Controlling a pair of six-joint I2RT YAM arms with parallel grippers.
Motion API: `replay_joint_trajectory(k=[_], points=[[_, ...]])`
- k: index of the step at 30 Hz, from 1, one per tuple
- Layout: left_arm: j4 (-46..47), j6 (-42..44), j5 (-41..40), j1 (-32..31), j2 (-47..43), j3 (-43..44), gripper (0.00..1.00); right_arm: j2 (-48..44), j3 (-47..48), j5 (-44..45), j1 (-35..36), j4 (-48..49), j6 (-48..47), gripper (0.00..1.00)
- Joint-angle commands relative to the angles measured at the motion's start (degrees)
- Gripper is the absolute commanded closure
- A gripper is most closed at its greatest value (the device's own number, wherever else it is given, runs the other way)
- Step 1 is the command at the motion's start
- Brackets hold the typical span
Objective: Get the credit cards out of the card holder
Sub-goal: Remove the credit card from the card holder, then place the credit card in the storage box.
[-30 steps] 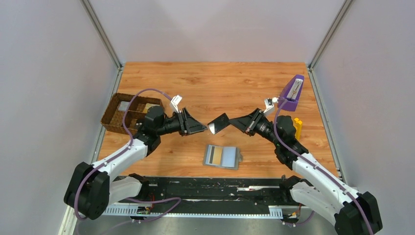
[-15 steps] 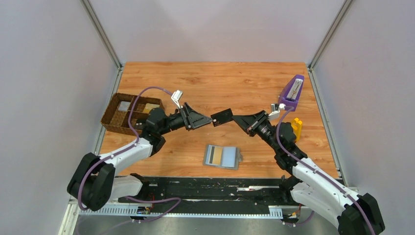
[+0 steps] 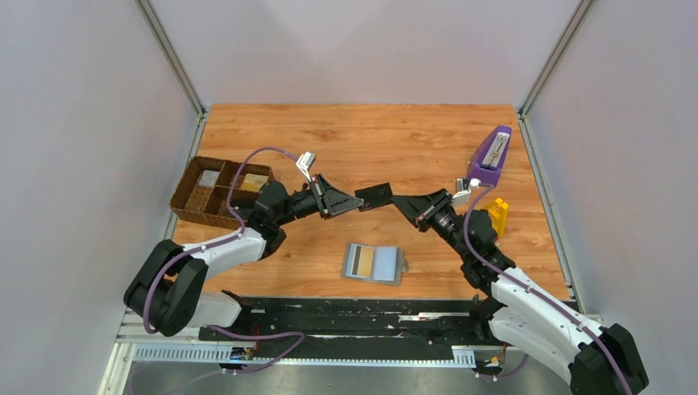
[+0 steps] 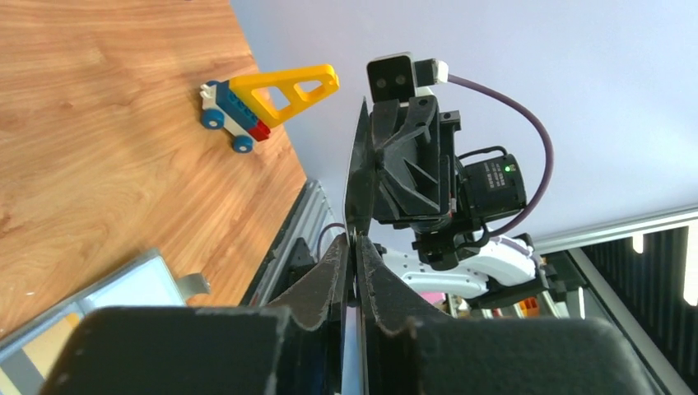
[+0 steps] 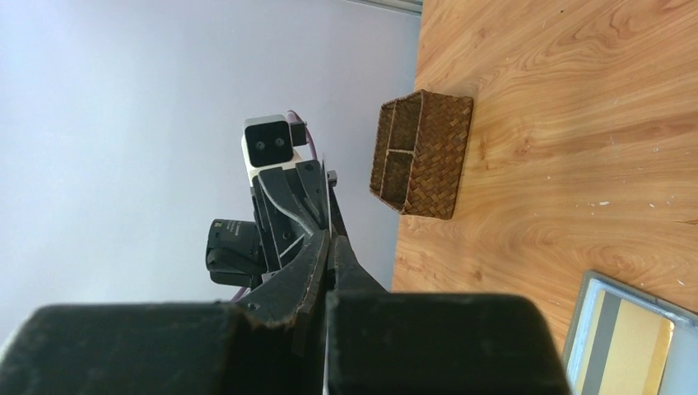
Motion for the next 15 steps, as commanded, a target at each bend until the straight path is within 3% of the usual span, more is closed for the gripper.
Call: replay_joint_trajectory(k=[1,2,5,9,11,12,15], points=[[4.2,-0.1,0.5,-0.1,0.8,2.8,0.94,-0.6,-1.7,0.2,0.5,3.2,1.6,1.0],[3.9,0.2,0.9,0.1,0.8,2.9,0.99,-0.9,-2.2,0.0,0.5,3.1,1.4,1.0],[0.6,2.3,4.4,1.4,1.0,4.4,1.0,-2.3,-3.1,-0.7,0.5,1.4,-0.7,0.99],[-3.7,5.0,11.4,7.6,0.7,5.3,1.0,-5.2,-3.8,-3.3,0.5,-1.6,-7.6,0.82],[-13.9,14.2,16.0,10.4,0.5,8.1,1.0,-6.8,-4.1,-4.0,0.5,-3.6,-10.6,0.73],[-23.4,17.5,18.9,11.3,0.3,10.9,1.0,-7.8,-4.3,-4.2,0.5,-4.9,-12.0,0.69],[-46.2,37.7,21.0,15.4,-1.1,17.7,1.0,-11.5,-5.0,-4.6,0.5,-7.6,-15.4,0.57]])
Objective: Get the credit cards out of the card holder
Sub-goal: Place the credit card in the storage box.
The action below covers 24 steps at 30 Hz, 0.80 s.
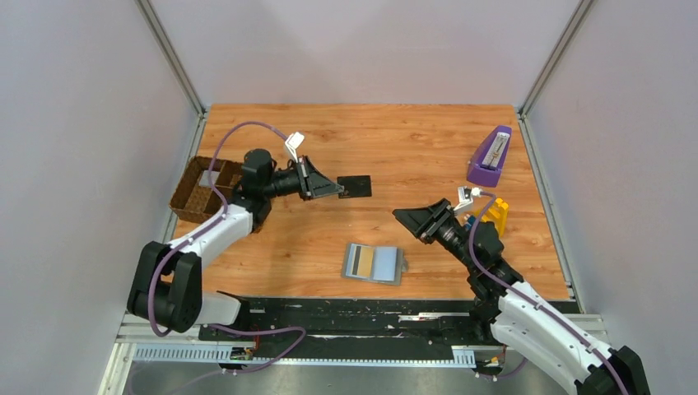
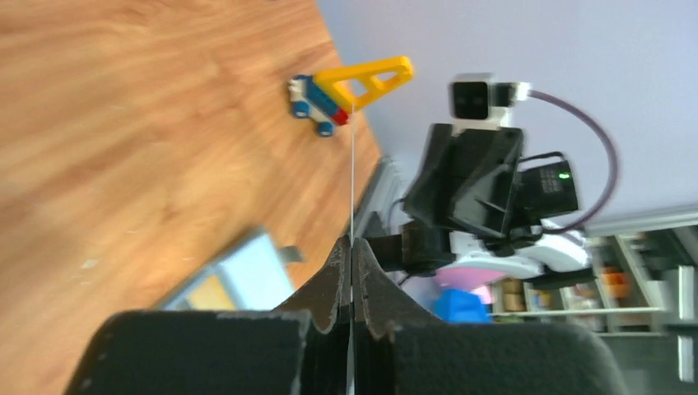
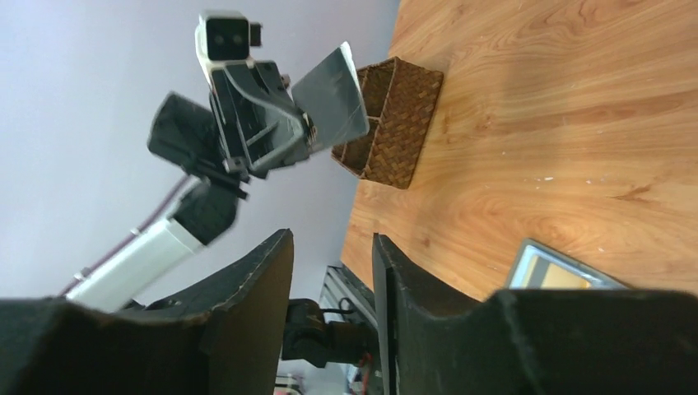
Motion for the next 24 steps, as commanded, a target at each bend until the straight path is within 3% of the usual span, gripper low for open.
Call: replay_joint_trajectory(k=[1,4,7,9,11,15,17,19,22,24], points=[[-39.1,28.8,6.3,4.9,-2.4,12.3,1.0,-5.7,-1.2,-1.4,0.1,-4.5,-8.2,0.55],[-56.2,43.7,3.4,9.4,-2.0,18.5,1.0,-9.0,-1.6,-1.3,0.1,-6.6,-11.2,0.48],[-70.1,52.2,0.1,14.1,0.4,24.4,1.0,-10.7,-1.6,-2.3,0.1,-8.0,-13.9,0.37],[-76.8,58.2,-0.3,17.2,3.1,27.2,1.0,-10.6,-0.7,-4.0,0.1,-9.2,-15.7,0.17],[-82.7,64.0,-0.9,20.0,5.6,29.6,1.0,-10.2,0.0,-6.4,0.1,-10.3,-17.0,0.06],[-88.7,69.9,-3.3,24.9,8.6,33.1,0.97,-10.8,0.0,-10.6,0.1,-12.1,-18.4,0.02],[-92.5,72.0,-12.7,25.3,9.3,35.9,0.97,-11.6,-0.1,-12.1,0.1,-13.5,-19.1,0.01],[-93.9,74.1,-15.4,26.2,9.9,37.4,0.98,-12.6,-0.3,-13.2,0.1,-15.2,-20.3,0.01],[-95.2,75.9,-10.9,29.6,10.7,37.8,1.0,-14.5,-0.3,-14.4,0.0,-17.4,-22.2,0.01],[-95.9,76.2,-12.0,30.4,10.8,37.5,1.0,-15.6,0.0,-14.6,0.1,-18.9,-23.6,0.0]])
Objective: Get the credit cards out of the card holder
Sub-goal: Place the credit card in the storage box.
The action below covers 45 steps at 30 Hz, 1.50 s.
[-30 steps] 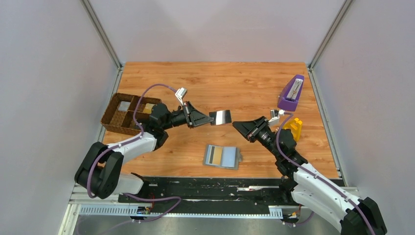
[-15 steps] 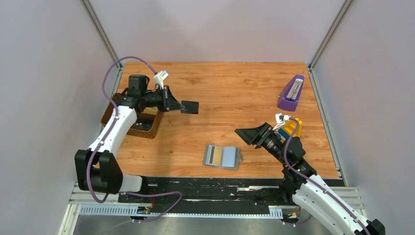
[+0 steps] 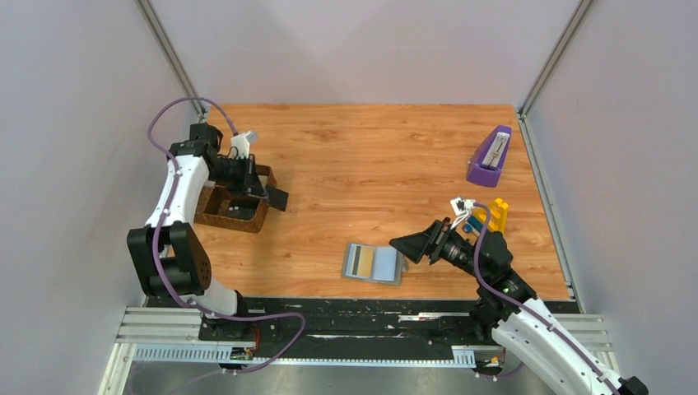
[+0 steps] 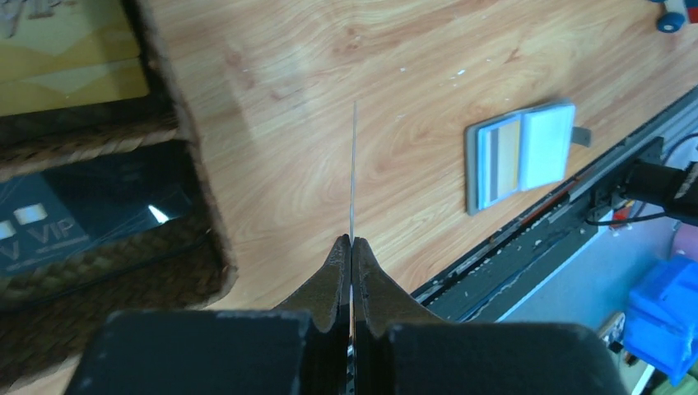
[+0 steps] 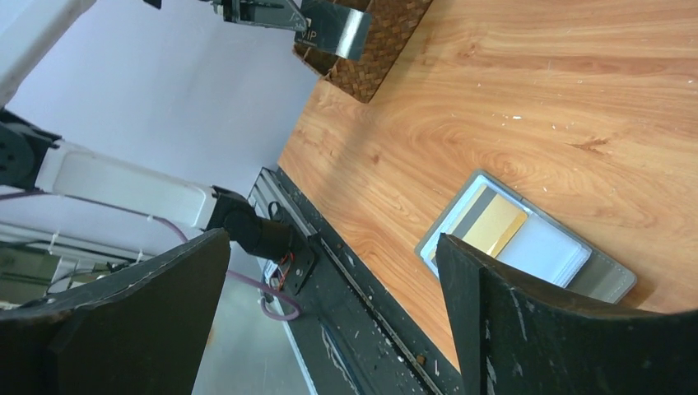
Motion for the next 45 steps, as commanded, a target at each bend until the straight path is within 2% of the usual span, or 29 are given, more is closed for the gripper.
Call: replay_joint_trajectory(k=[1,5,11,19,25,28,33,36,45], points=[[-5.8,5.2,-4.4,2.7,-0.1,1.4,1.0,-2.6,1.4,-2.8,0.1,-3.3,-5.0,0.0],[-9.0,5.4,-12.2,3.4,0.5,2.3,1.0,-3.1,1.1,-2.9,0.1,-3.8,-6.6,0.0],[-11.6,5.6,-13.1,4.7,1.0,6.4,1.0,-1.1,0.8,-2.9,0.1,-2.6,-8.0,0.0],[-10.6,7.9,-11.2,9.3,4.2,9.9,1.0,-0.5,1.5,-3.2,0.1,-2.3,-9.8,0.0],[-10.0,10.1,-6.3,12.4,7.4,11.6,1.0,-0.3,1.5,-2.6,0.1,-2.6,-10.4,0.0],[-9.4,9.4,-0.5,14.1,9.8,12.4,1.0,0.0,1.7,-2.0,0.1,-2.8,-11.0,0.0],[-9.6,10.0,0.2,16.8,12.4,12.7,1.0,0.1,2.3,-1.2,0.1,-3.4,-11.9,0.0],[-9.0,10.1,3.4,17.4,13.8,12.5,1.0,0.2,2.5,-0.7,0.1,-3.8,-12.5,0.0],[-9.1,9.8,0.8,17.4,16.3,11.4,1.0,0.8,3.1,0.5,0.1,-3.7,-13.6,0.0]])
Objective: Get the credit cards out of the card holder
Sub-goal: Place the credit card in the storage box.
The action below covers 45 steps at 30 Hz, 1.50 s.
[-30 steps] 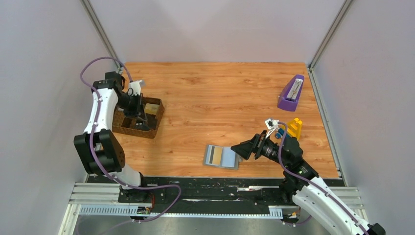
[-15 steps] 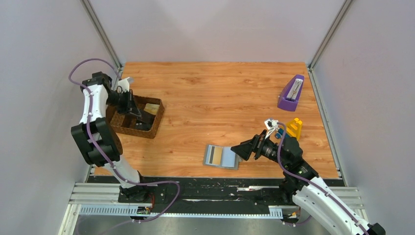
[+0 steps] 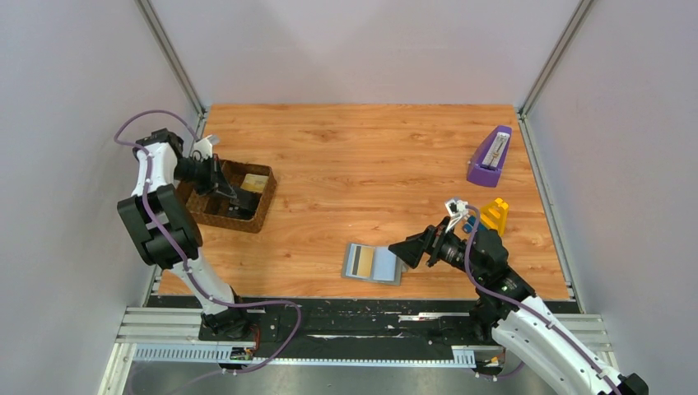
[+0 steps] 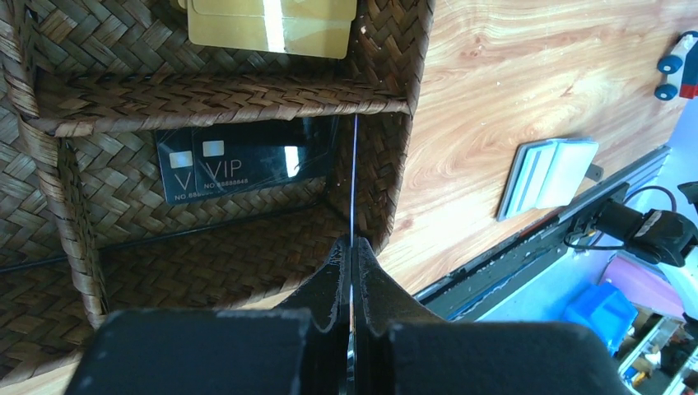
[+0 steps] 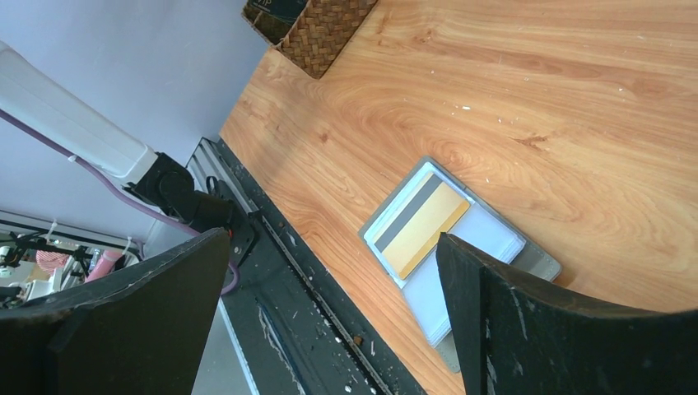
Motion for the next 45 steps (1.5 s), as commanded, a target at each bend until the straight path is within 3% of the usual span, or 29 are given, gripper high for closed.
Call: replay_joint_trajectory(k=[1,22,26,45], points=[[1.1,1.7,0.7,0.3,0.4,-0.2,1.0,0.2,2.8,1.1,0.0,1.1,-2.1,0.0],[4.8,0.3,2.2,0.4,4.3,-2.7,1.0,1.5,3.6,1.8,0.1,0.9,-3.0,0.0],[4.5,0.1,1.0,0.3,4.6,-2.1,0.87,1.4,3.8,2.0,0.1,0.9,-3.0,0.0],[4.9,-1.8,-2.5,0.3,6.8,1.4,0.7,1.0,4.2,3.3,0.1,0.9,-3.4,0.0]])
